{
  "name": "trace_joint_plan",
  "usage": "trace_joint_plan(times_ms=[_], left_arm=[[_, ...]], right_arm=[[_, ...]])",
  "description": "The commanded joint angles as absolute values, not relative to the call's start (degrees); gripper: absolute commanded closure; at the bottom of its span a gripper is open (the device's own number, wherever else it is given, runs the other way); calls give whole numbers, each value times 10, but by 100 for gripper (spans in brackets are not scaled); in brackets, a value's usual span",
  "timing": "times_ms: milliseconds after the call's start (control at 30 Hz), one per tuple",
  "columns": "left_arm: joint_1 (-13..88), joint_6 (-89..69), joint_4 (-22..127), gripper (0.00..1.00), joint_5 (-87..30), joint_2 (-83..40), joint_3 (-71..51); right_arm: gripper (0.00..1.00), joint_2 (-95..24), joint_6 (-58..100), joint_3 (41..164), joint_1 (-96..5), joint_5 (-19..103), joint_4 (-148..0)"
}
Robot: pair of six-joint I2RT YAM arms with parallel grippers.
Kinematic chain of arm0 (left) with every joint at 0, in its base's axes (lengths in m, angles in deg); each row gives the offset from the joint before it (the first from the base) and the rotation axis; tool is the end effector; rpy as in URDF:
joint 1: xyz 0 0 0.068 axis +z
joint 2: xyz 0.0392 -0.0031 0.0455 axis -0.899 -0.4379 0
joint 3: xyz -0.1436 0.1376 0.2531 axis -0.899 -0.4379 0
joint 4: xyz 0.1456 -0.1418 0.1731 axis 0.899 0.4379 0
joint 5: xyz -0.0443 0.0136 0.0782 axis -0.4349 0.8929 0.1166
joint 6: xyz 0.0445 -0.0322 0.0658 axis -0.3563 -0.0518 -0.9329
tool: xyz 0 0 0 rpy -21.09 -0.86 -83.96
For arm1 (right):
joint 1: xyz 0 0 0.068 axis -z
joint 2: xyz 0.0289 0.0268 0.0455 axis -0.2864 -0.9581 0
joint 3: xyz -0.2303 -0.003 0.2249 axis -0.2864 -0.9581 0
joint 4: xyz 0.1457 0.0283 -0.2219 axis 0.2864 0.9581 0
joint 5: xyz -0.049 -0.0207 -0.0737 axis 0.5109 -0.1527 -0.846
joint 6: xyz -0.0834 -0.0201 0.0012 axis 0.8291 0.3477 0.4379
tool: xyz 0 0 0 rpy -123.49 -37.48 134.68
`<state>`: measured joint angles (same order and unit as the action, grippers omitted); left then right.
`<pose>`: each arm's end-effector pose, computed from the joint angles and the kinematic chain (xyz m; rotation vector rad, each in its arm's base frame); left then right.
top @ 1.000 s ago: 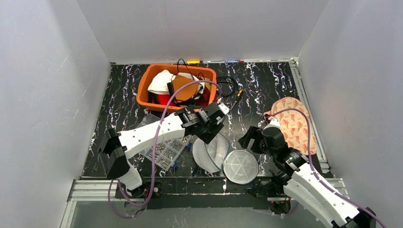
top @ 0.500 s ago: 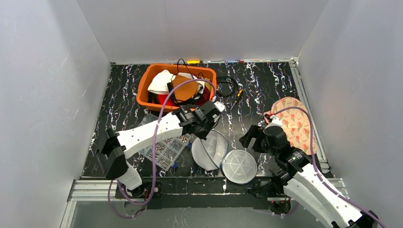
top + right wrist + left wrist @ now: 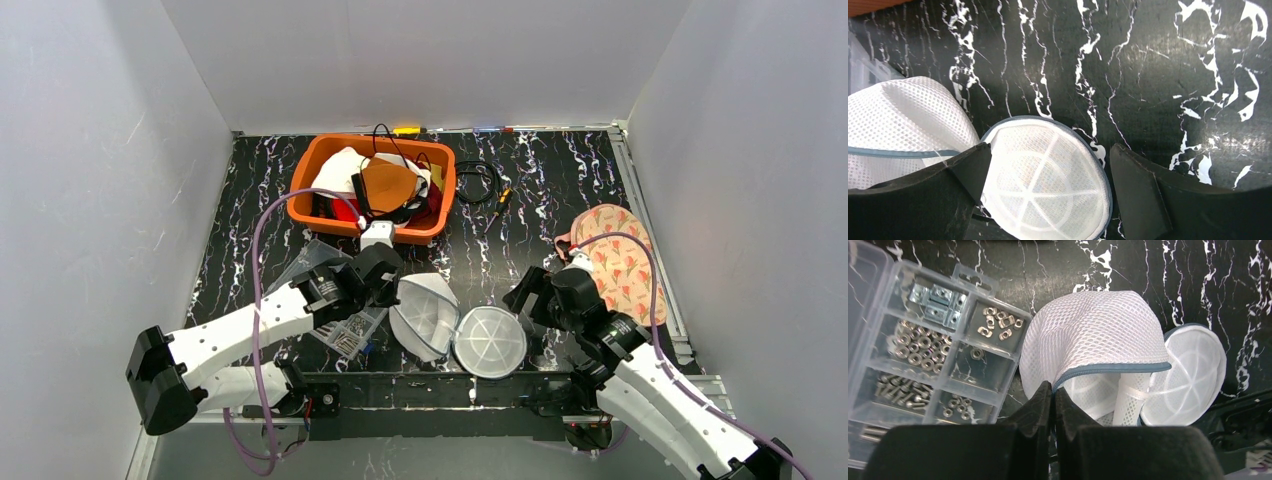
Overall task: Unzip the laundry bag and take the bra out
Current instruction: Close the laundry bag at the center of the board.
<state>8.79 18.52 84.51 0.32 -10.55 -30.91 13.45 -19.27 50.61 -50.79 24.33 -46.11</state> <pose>0.1626 -0.1882 0.3015 0.1292 2.2985 -0.4632 0.1140 0.0608 0.2117 0.3542 2.2485 0.5686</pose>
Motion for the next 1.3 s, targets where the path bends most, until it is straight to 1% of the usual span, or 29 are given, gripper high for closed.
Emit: trace_joint_plan(times_ms=[0,267,400,667,867,933,967,1000,1067,1167,1267], left_arm=[[90,287,814,100,33,-84,-338],[90,328,837,100,48,-91,-339],[90,331,848,100,53,-102,-328],[90,327,854,100,51,-114,-322],[90,307,846,100,32,-114,-324],[90,302,845,100,26,-112,-324],[90,300,845,100,24,-110,-324],[90,299,844,100,19,-109,-324],[90,295,843,100,10,-107,-324],[90,295,830,100,-22,-109,-324],[86,302,818,100,-49,-113,-321]], right_arm=[[5,128,-230,474,-508,251,-484],[25,146,-276,435,-508,232,-445],[33,150,-274,432,-509,235,-419],[54,128,-254,426,-508,258,-401],[77,75,-238,430,-508,275,-435],[88,66,-230,439,-508,276,-441],[96,65,-224,448,-509,274,-439],[99,65,-217,461,-509,266,-434],[99,64,-194,499,-508,236,-419],[99,46,-173,535,-509,231,-438],[99,7,-127,631,-508,174,-403]])
